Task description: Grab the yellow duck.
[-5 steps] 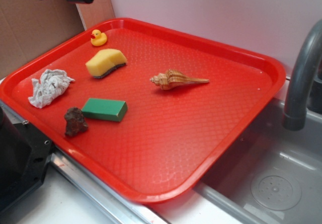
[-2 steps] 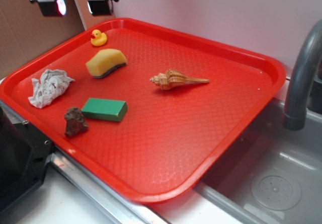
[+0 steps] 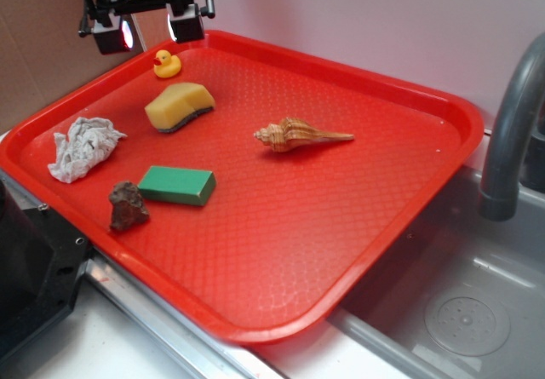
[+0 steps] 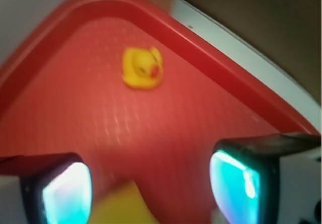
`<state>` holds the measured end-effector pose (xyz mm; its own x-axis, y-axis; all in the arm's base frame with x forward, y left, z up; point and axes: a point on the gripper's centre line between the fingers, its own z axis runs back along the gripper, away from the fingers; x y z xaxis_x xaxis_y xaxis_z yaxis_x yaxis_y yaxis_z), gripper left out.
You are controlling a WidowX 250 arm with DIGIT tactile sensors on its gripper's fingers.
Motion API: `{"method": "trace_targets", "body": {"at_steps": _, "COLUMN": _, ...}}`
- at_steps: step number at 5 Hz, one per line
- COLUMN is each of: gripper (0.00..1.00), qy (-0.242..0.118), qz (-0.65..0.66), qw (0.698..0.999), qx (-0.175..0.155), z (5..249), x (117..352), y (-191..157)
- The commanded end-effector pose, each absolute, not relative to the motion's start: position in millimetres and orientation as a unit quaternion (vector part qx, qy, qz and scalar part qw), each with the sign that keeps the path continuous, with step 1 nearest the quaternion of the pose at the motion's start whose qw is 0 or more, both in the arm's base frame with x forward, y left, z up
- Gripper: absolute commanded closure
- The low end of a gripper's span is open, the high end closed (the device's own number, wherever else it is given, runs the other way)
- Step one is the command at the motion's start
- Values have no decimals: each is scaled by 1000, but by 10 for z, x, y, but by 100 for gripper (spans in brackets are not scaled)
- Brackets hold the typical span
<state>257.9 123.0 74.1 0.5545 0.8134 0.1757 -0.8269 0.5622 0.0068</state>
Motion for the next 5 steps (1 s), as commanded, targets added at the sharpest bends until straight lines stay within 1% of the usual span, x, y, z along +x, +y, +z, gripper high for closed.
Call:
{"method": "trace_targets", "body": {"at_steps": 1, "gripper": 0, "qy": -103, "qz": 462, "qw": 881, "qx": 27, "z": 722, "x": 2858, "y": 1609}}
{"method": "trace_targets", "body": {"at_steps": 2, "gripper": 0, "qy": -93, "qz": 468, "qw": 878, "qx": 37, "z": 614, "x": 2846, "y": 1719}}
{"method": "trace_targets", "body": {"at_steps": 3, "gripper": 0, "qy": -89, "qz": 477, "qw": 874, "qx": 32, "z": 580, "x": 2787, "y": 1830}}
{"method": "trace_targets", "body": {"at_steps": 4, "gripper": 0, "qy": -89, "qz": 472, "qw": 877, "qx": 28, "z": 472, "x": 2815, "y": 1885}}
{"method": "trace_targets", "body": {"at_steps": 5, "gripper": 100, "qy": -106, "qz": 464, "qw": 879, "qx": 31, "z": 444, "x": 2842, "y": 1809}}
